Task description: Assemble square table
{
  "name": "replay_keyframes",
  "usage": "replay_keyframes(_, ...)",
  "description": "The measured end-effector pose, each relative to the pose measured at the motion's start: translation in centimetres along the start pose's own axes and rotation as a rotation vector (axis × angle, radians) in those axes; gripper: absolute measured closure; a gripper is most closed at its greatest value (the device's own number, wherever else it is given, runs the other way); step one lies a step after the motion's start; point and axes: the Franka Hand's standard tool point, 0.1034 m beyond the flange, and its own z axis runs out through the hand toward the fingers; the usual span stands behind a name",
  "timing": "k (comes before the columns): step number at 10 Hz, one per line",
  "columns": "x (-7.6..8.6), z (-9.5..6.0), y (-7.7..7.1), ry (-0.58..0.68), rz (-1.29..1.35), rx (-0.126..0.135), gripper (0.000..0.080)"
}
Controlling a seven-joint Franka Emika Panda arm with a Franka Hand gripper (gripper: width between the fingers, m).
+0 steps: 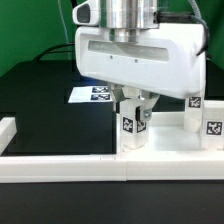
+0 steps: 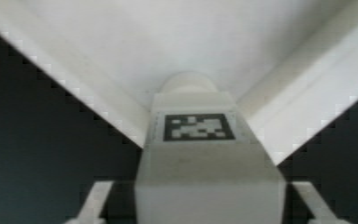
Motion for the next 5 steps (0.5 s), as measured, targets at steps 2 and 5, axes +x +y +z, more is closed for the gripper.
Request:
replay_keyframes(2, -0.03, 0.06, 0.16, -0.018, 0.327, 0.007, 0.0511)
replay_keyframes(5, -0.4, 0.15, 0.69, -0.092, 0.921, 0.095, 0.0511)
